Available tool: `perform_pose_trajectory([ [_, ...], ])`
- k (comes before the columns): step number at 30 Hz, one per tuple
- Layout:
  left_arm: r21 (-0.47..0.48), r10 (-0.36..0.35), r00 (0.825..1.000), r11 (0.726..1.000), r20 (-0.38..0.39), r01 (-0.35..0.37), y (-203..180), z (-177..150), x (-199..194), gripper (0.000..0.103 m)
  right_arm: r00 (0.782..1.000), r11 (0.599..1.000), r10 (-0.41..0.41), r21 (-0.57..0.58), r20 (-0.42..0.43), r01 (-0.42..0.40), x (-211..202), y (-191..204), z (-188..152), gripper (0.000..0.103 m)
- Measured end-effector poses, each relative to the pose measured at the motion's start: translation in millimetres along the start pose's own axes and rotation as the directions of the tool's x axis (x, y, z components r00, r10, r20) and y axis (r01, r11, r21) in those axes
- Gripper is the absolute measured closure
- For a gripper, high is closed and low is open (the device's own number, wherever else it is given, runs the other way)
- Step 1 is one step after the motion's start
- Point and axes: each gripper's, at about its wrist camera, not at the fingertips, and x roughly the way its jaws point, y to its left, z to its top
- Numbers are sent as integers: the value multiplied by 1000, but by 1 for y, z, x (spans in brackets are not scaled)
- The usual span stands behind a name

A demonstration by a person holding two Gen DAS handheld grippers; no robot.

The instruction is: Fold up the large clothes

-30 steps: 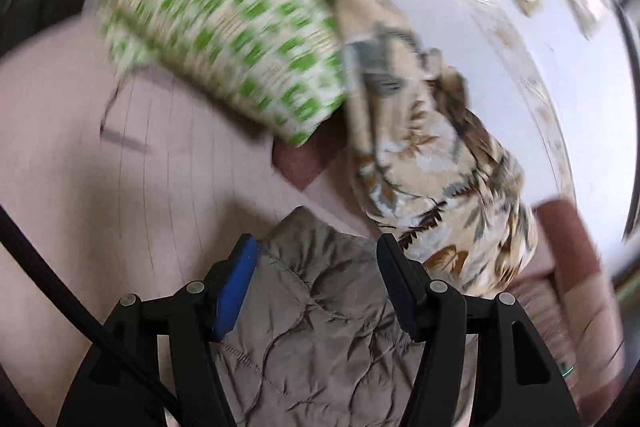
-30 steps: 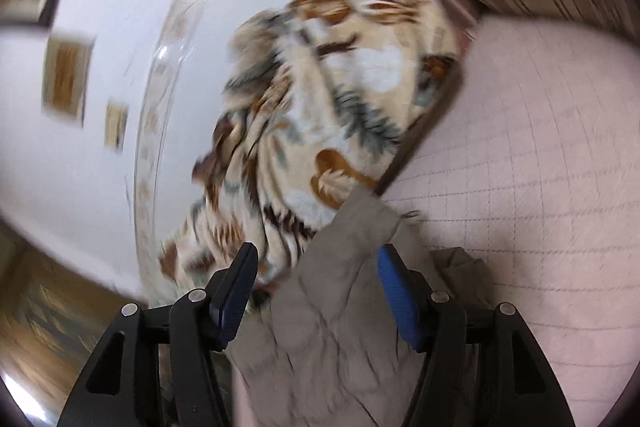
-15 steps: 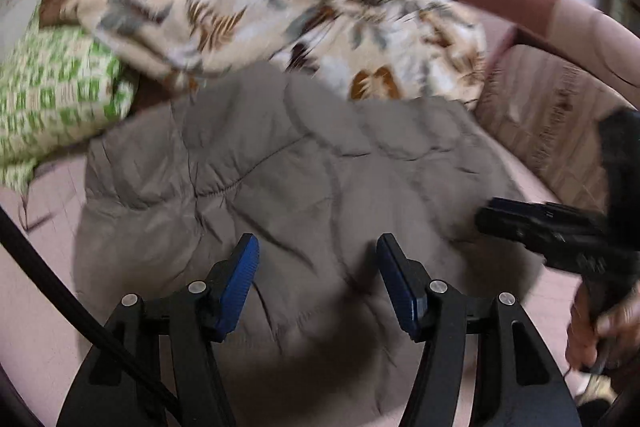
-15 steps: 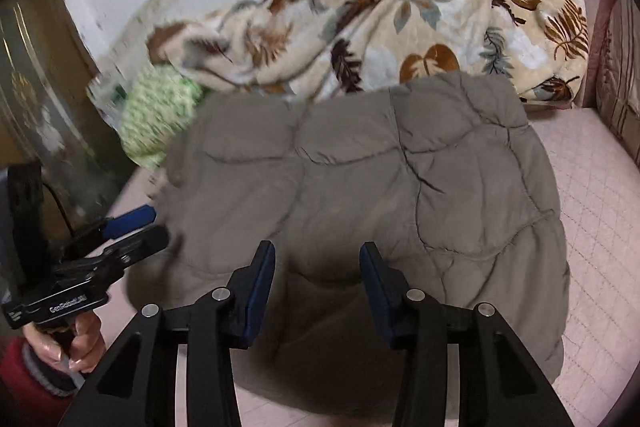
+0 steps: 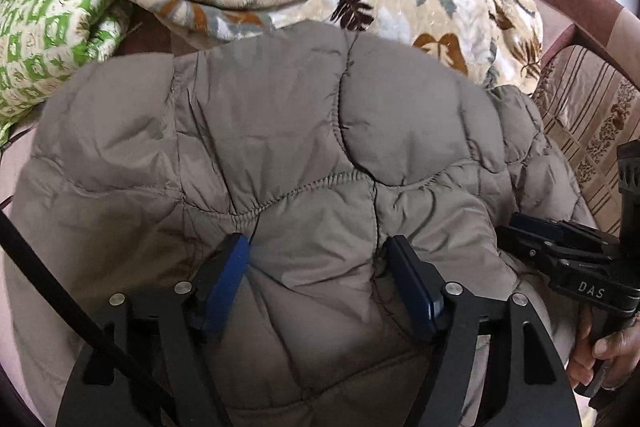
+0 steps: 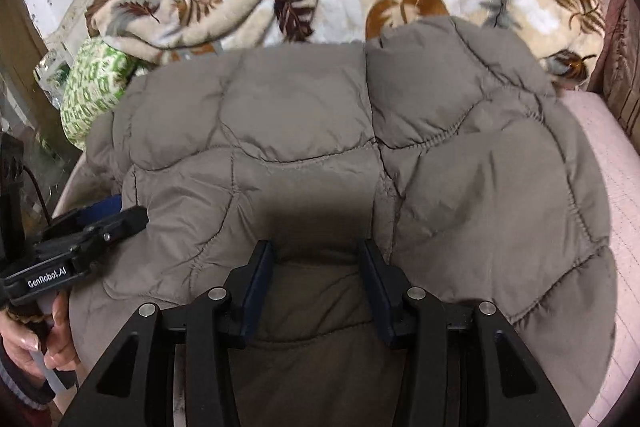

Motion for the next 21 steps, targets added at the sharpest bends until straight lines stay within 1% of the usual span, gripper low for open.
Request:
perform_pose_trajectory([
  [4,-10,14,1000,1000,-27,-14,1,3,12,28,1000,1000,-8,16,-17,8,14,-3,1,54],
  [5,-10,24,999,1000,-33,-25,0,5,10,28,999,1000,-21,13,-27,21,17,-2,3,54],
  [7,-26,48,999,998,-15,-48,-3,1,-3,28,998,999,-35,20,-45,36,16,0,8,54],
  [8,-39,50,999,998,4,-50,-5,-3,-14,28,999,998,-28,47,-42,30,10,-1,10,54],
  [10,-66,40,998,997,56,-37,-5,-18,-44,28,1000,996,0,91,-10,1,-9,-2,8,54],
  [11,-72,33,996,997,87,-27,-5,-28,-60,28,1000,994,20,107,15,-21,-24,-3,4,51],
  [12,-69,45,992,997,115,-38,-5,-42,-79,28,999,993,28,114,45,-33,-41,-3,-3,51],
  [13,-62,78,989,996,127,-71,-5,-52,-90,28,997,994,23,109,78,-32,-58,-2,-10,51],
  [14,-57,114,983,993,146,-106,-4,-66,-103,28,994,994,11,103,113,-22,-75,-2,-19,47],
  [15,-61,134,977,990,165,-125,-2,-78,-115,28,989,994,-15,105,144,0,-92,-3,-31,42],
  [16,-75,152,971,987,183,-141,2,-92,-126,28,985,993,-40,112,168,21,-107,-4,-45,42],
  [18,-108,189,963,979,195,-170,12,-113,-140,28,977,990,-64,134,202,37,-126,-9,-67,42],
  [19,-118,196,961,977,197,-175,17,-121,-143,28,974,988,-70,147,217,38,-133,-12,-76,42],
  [20,-124,206,960,975,193,-184,21,-123,-144,28,972,986,-79,163,220,43,-137,-16,-86,42],
  [21,-134,226,956,970,186,-203,27,-125,-142,28,974,984,-87,171,210,52,-137,-20,-86,42],
])
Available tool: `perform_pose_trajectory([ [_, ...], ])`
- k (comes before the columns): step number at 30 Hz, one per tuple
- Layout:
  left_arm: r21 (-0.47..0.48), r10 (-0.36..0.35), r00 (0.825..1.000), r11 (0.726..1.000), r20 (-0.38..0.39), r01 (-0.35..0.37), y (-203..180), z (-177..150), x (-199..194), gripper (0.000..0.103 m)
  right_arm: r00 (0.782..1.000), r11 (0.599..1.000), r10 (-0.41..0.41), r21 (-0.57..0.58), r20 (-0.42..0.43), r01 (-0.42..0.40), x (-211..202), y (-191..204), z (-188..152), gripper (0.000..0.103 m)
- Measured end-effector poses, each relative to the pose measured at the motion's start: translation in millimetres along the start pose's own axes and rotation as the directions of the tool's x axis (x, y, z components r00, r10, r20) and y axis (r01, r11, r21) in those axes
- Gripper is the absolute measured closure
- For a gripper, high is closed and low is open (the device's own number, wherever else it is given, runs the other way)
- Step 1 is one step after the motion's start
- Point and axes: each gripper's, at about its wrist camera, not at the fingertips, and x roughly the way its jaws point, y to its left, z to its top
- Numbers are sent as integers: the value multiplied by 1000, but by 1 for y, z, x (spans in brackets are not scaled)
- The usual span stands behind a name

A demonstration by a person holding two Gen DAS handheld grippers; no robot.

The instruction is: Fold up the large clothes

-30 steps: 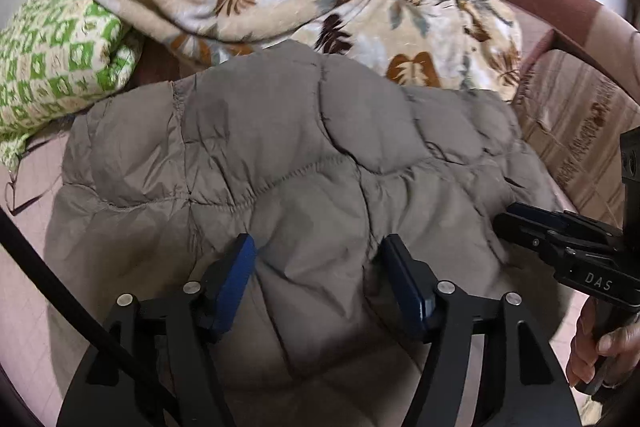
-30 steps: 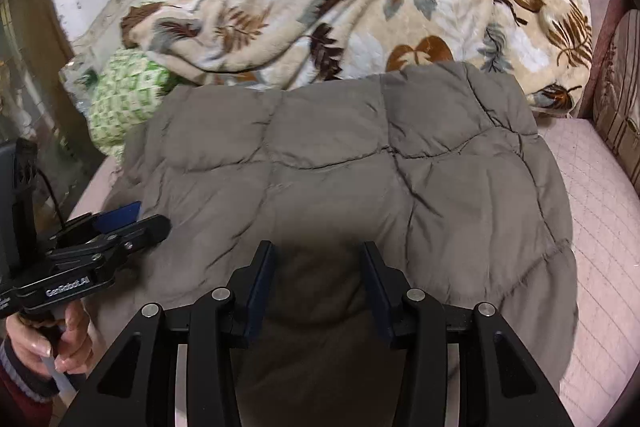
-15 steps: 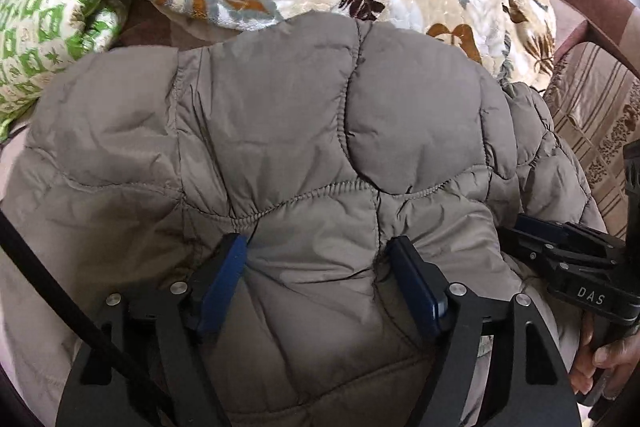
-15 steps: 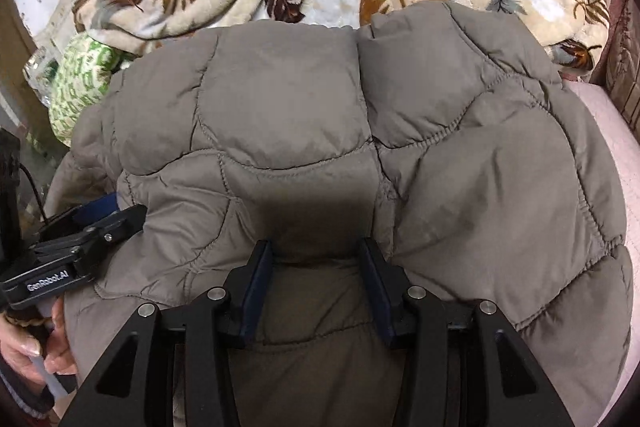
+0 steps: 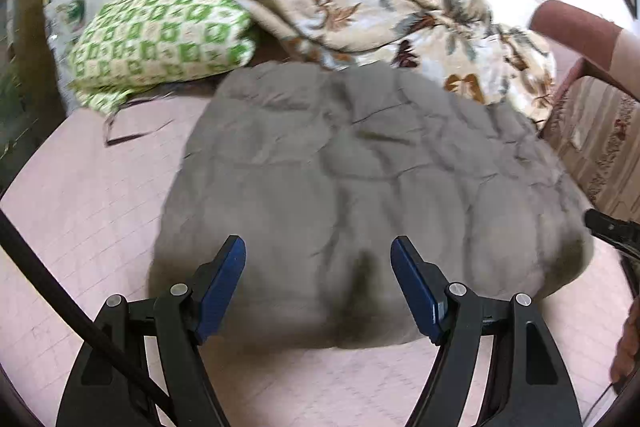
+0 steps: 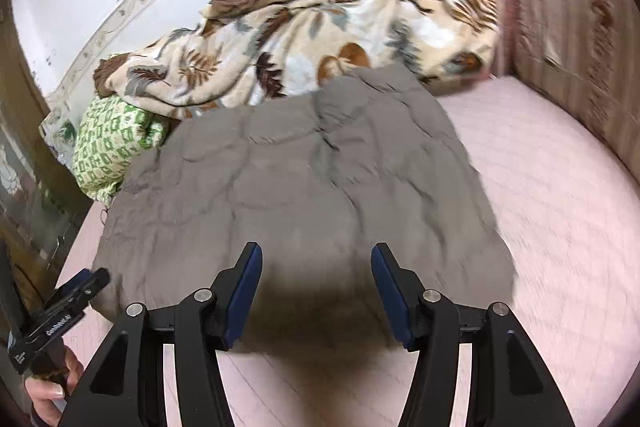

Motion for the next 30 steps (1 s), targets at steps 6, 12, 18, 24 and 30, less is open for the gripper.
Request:
perform_pose_trajectory([
  [6,-42,0,998,999,-69,-3,18,-4,37,28,997,998,-67,16,-36,67,27,-25,2,42],
  [12,-24,13,993,1000,-117,-16,15,-6,55,26,989,996,-78,29,-122,82,65,-34,-2,40],
  [18,9,62,994,998,-89,-61,7,-7,53,25,985,995,-95,15,-145,98,73,-33,-1,38],
  [24,81,126,992,989,-25,-124,-3,-6,37,25,985,994,-103,9,-138,106,61,-28,1,38],
  [30,100,150,989,983,18,-151,-3,-4,21,26,991,994,-113,-12,-77,112,36,-16,3,38],
])
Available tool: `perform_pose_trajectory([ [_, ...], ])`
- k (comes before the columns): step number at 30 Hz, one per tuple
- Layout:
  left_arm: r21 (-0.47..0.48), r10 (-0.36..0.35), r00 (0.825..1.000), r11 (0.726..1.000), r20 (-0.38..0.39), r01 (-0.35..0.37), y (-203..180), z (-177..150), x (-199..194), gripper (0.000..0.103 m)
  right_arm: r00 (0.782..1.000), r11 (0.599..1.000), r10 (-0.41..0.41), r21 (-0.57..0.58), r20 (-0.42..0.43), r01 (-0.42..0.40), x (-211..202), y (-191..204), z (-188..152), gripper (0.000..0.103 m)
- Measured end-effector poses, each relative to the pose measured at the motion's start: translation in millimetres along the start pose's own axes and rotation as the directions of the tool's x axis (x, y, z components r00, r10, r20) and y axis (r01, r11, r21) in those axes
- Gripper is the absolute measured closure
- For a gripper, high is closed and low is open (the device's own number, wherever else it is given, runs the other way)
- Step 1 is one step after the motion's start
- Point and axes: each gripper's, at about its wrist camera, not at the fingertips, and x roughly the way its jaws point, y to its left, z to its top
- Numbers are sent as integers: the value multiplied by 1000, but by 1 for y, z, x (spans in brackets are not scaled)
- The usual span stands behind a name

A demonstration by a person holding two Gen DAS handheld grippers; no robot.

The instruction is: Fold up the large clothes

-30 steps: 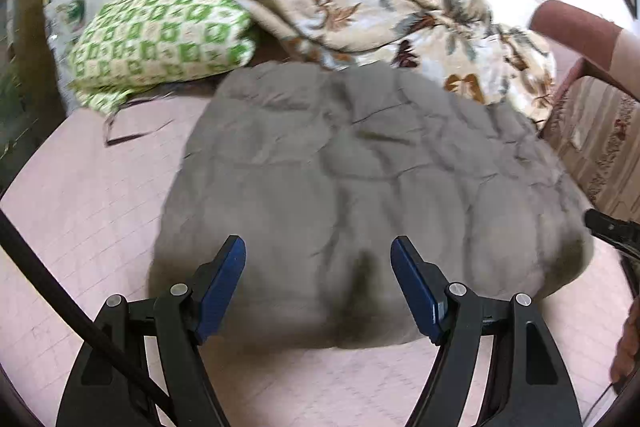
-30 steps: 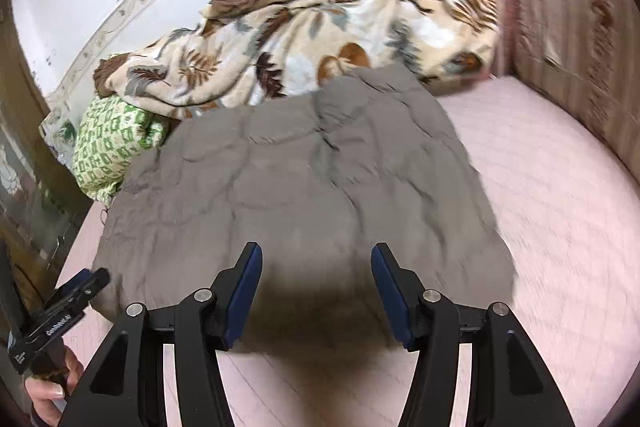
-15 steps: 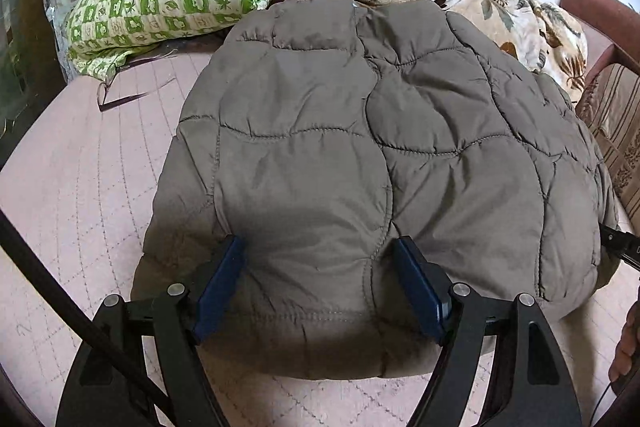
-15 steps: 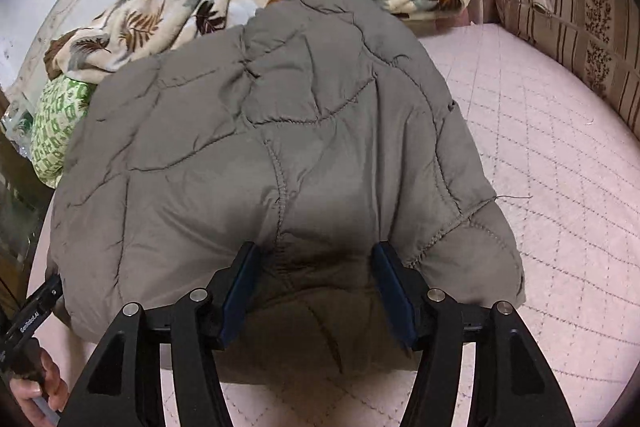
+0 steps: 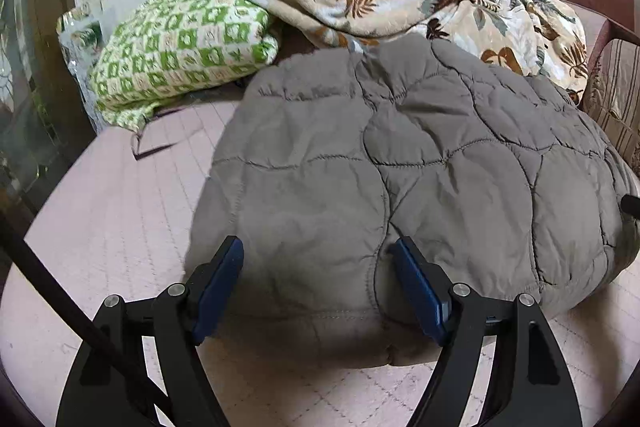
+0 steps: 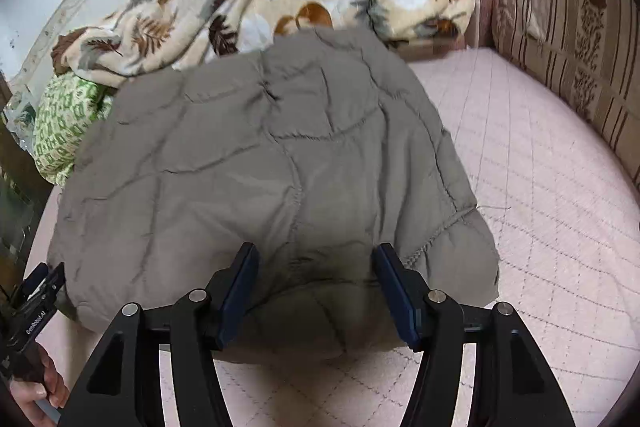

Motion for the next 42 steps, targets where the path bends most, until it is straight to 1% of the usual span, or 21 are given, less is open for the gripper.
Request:
perform_pose_trajectory([
  [3,1,8,1000,1000,12,-8,3,1,-5,26,999,1000,20,-18,42,-20,-10,9,0,38],
  [6,8,20,1000,1000,13,-20,5,1,-6,26,997,998,46,-46,67,-43,-14,23,0,38],
  [12,14,39,999,999,-10,-39,10,-2,0,26,995,992,82,-100,50,-77,-3,52,-5,38],
  [17,15,39,999,999,-22,-39,13,-5,4,25,997,989,76,-126,25,-73,12,67,-9,38],
  [20,20,40,999,999,-26,-40,13,-5,6,25,997,990,72,-123,7,-70,21,66,-10,37],
  [24,14,40,999,999,-34,-39,13,-6,8,25,996,991,86,-100,-12,-87,28,61,-10,35],
  [42,18,42,998,999,-35,-42,12,-6,9,25,996,990,86,-112,-36,-89,36,62,-13,31],
])
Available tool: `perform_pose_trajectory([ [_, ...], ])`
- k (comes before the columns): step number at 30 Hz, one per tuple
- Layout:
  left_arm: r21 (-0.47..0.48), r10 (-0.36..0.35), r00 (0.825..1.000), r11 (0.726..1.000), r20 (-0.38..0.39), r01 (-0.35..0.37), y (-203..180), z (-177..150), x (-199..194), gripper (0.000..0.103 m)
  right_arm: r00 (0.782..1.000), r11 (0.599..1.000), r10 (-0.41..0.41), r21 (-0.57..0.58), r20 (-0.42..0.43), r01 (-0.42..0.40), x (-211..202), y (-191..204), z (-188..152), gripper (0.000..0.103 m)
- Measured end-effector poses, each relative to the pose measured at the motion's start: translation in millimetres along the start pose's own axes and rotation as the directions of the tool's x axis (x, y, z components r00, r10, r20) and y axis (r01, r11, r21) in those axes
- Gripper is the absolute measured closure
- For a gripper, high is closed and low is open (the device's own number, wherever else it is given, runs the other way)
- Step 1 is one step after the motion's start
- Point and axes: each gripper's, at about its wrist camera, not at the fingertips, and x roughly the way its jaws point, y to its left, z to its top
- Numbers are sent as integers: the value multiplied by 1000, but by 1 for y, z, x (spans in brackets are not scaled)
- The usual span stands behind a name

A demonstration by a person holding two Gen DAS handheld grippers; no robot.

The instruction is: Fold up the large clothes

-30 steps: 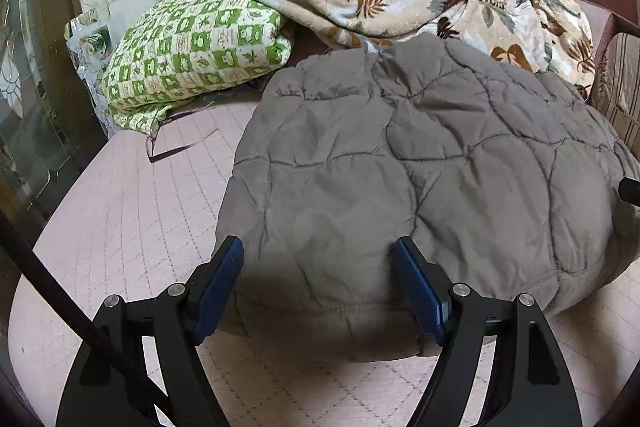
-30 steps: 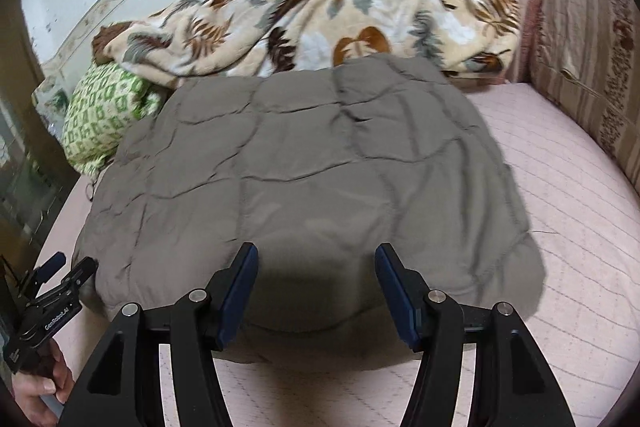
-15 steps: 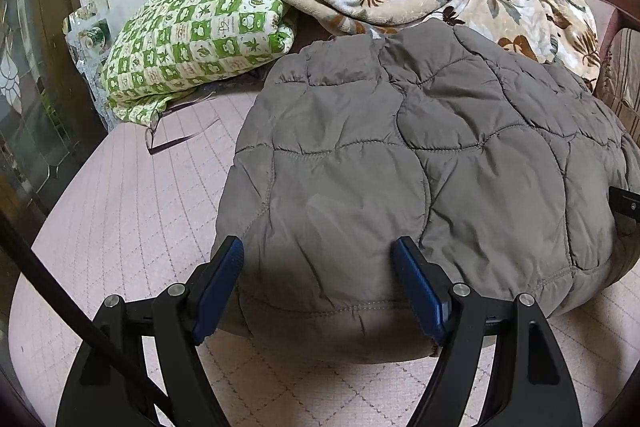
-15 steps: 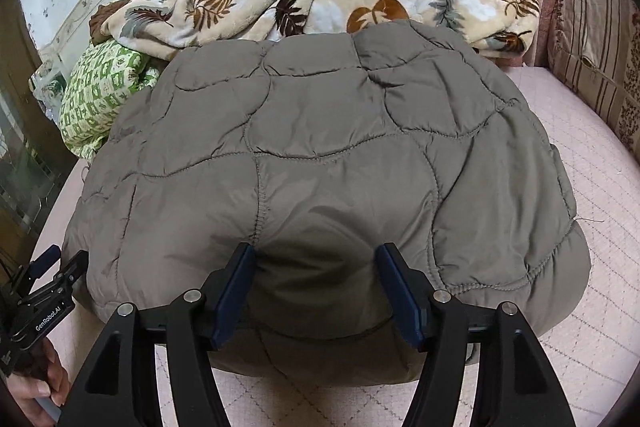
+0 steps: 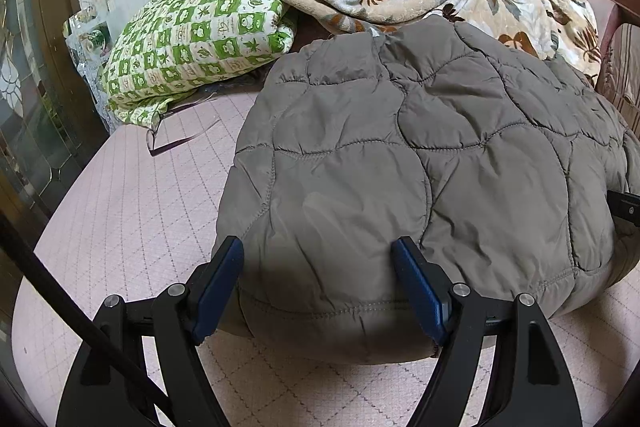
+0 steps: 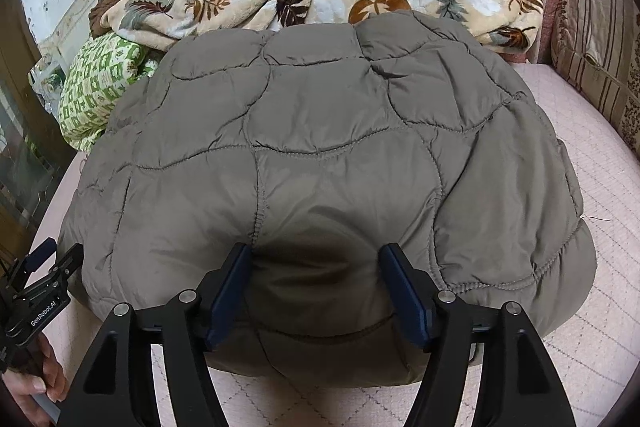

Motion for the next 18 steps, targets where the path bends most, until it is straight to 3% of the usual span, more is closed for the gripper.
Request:
perform_pose_trajectory([
  [8,-7,3,1000,1000,-15,-3,3,0,4,25,1000,1000,8,-3,-12,-8,2,-2,0,29],
  [11,-32,6,1000,999,20,-5,11,5,-5,25,1000,1000,18,7,-5,-18,-5,-3,2,29],
  [15,-105,-18,997,994,70,26,30,17,-15,26,995,996,68,55,78,-73,-30,-14,12,28],
  [18,-169,-19,999,985,36,25,46,20,-4,26,990,993,33,108,139,-49,-44,-34,18,28],
])
